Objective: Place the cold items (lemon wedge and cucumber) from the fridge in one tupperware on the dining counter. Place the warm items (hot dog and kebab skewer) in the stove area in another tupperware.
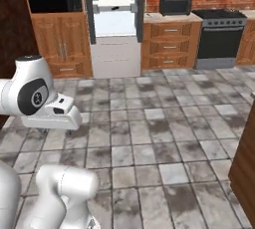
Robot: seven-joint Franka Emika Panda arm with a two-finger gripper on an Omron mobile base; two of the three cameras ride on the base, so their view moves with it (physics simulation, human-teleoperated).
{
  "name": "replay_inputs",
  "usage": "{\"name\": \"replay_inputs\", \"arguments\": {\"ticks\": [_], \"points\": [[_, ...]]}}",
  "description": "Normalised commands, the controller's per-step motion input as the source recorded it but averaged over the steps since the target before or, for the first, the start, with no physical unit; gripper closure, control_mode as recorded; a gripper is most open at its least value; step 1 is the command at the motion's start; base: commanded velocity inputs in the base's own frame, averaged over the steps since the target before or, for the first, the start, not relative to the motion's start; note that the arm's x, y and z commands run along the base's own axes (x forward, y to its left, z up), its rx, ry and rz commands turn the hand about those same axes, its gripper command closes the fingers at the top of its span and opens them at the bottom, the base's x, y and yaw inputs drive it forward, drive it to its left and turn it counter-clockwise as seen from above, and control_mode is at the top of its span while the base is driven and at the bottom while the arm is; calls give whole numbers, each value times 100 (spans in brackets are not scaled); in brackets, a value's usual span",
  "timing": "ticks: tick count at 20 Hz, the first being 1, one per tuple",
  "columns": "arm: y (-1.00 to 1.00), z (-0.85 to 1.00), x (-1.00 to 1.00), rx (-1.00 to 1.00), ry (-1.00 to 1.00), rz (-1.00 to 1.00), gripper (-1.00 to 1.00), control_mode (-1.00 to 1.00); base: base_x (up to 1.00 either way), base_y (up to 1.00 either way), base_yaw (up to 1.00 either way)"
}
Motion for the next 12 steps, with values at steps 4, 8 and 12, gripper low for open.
{"name": "replay_inputs", "arguments": {"ticks": [4, 8, 12], "points": [[0, 0, 0, 0, 0, 0, -100, 100, 100, 23, 2], [0, 0, 0, 0, 0, 0, -100, 100, 100, 2, 18], [0, 0, 0, 0, 0, 0, -100, 100, 100, 4, 29]]}}
